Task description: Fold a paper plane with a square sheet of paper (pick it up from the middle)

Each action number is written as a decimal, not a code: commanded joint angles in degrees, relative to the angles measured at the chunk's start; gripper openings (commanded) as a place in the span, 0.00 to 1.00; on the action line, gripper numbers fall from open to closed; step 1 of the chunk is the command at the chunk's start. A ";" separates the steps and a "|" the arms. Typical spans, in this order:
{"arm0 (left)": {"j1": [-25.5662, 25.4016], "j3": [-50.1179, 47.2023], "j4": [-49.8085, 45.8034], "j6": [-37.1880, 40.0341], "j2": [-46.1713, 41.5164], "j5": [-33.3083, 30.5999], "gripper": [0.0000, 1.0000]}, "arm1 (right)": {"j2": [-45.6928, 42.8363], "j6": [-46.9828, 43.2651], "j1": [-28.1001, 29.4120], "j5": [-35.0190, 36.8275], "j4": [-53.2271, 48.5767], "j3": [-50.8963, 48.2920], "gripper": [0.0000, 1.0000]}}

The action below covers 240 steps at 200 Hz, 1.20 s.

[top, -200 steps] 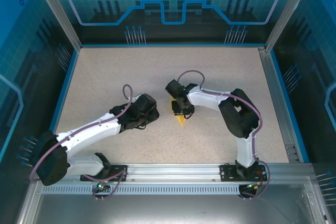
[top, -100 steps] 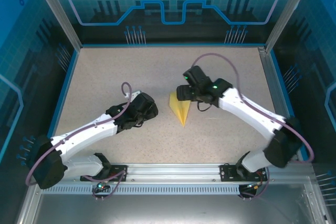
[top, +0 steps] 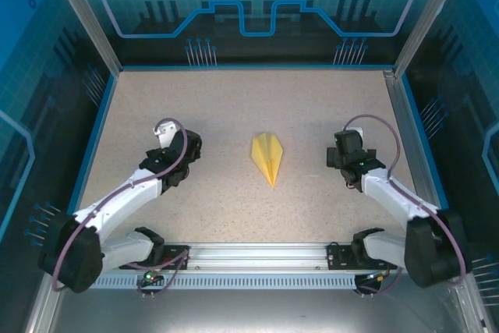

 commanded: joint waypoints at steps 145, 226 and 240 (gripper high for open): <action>17.40 -16.96 65.91 28.25 18.23 24.79 0.98 | 15.71 -14.25 -7.11 -21.49 55.28 -8.40 0.99; 18.86 -16.66 66.74 27.88 19.80 26.89 0.98 | 15.63 -13.80 -6.52 -18.40 56.03 -8.81 0.99; 18.82 -16.61 66.66 27.89 19.77 26.88 0.99 | 15.63 -13.79 -6.55 -18.42 55.93 -8.76 0.99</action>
